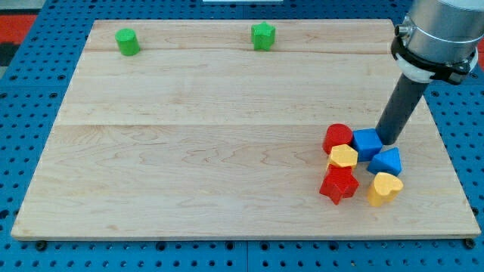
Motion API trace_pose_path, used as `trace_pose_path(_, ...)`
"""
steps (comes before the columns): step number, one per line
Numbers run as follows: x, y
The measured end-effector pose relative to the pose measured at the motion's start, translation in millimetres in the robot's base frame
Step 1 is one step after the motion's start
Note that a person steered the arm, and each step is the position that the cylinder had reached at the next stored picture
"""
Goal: Push the red circle diagonal top left to the blue cube
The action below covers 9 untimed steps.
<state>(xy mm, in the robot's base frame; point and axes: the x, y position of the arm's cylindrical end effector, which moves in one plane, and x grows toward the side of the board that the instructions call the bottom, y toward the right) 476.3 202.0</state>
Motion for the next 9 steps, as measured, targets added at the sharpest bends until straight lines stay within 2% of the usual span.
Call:
trace_pose_path(2, 8.3, 25.7)
trace_pose_path(3, 35.3, 16.6)
trace_pose_path(5, -0.6, -81.4)
trace_pose_path(7, -4.1, -122.1)
trace_pose_path(8, -27.7, -121.7)
trace_pose_path(9, -34.9, -158.7)
